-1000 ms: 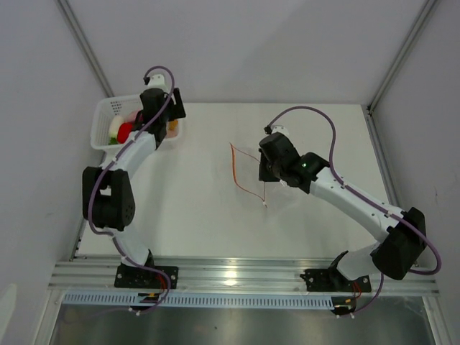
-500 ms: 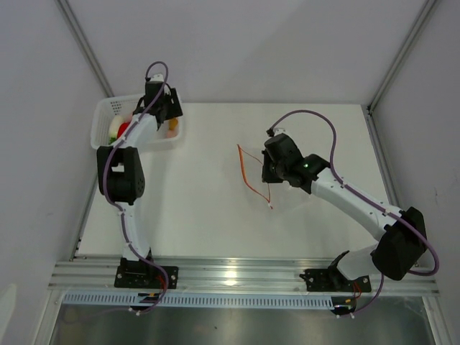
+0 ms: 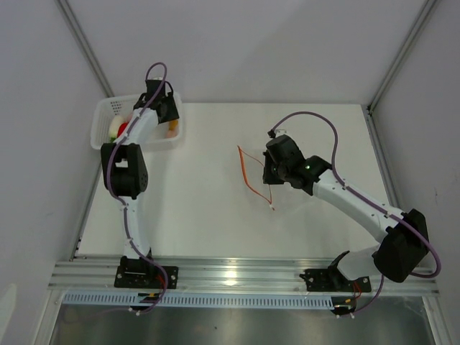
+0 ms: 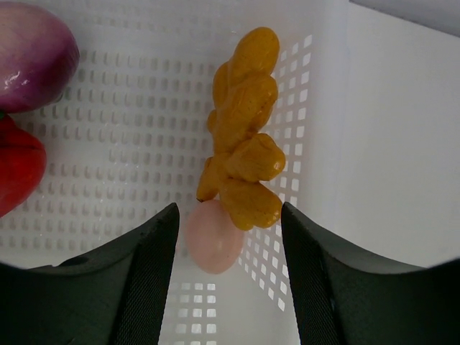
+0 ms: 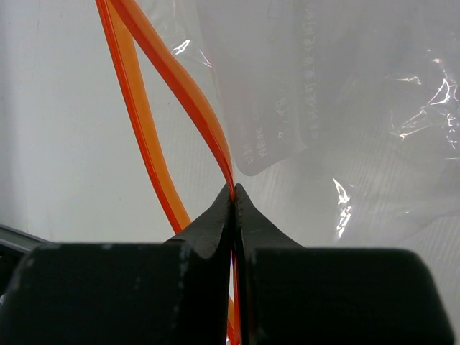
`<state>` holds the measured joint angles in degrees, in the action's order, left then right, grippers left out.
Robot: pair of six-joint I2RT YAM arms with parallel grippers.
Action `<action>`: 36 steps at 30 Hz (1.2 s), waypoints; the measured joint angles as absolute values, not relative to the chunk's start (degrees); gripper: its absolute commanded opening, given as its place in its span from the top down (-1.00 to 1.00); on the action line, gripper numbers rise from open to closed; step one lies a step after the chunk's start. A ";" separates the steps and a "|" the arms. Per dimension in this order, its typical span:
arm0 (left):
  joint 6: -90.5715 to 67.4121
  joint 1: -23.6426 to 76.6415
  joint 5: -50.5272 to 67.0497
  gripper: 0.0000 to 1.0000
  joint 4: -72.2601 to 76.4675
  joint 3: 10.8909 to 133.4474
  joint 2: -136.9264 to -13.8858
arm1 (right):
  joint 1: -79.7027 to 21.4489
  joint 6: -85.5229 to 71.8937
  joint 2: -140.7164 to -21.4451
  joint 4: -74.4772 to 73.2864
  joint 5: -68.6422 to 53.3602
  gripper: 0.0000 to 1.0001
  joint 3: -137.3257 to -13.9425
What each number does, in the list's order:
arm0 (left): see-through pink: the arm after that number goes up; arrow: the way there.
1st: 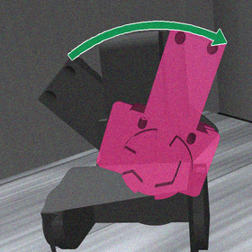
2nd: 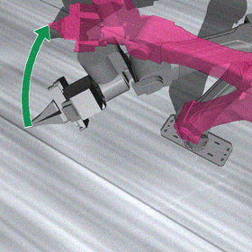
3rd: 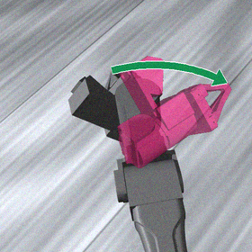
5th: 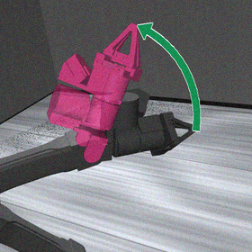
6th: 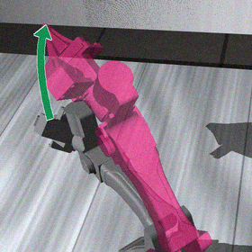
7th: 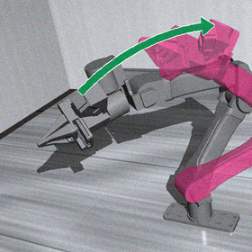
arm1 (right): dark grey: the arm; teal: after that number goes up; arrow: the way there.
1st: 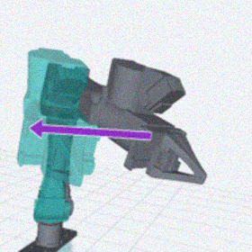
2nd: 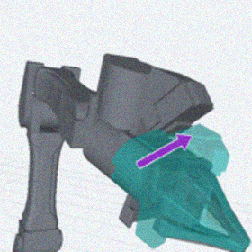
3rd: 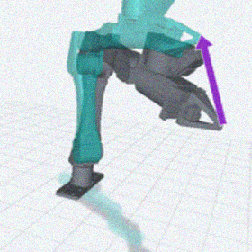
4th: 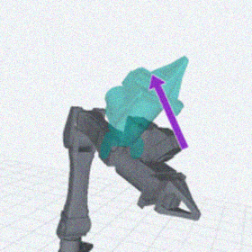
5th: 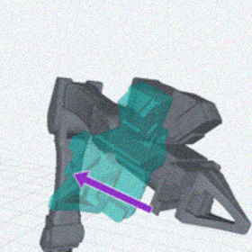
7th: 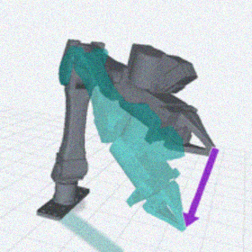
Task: Place the food in the zip-top bag and seal the zipper
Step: Pick up the fake food from the corner of the board.
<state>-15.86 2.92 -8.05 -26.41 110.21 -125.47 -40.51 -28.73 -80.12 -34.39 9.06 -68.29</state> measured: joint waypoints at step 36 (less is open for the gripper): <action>-14.59 2.44 -11.77 -0.57 -35.22 102.41 -126.76 | -40.25 -28.86 -79.64 -32.29 6.55 1.00 -67.61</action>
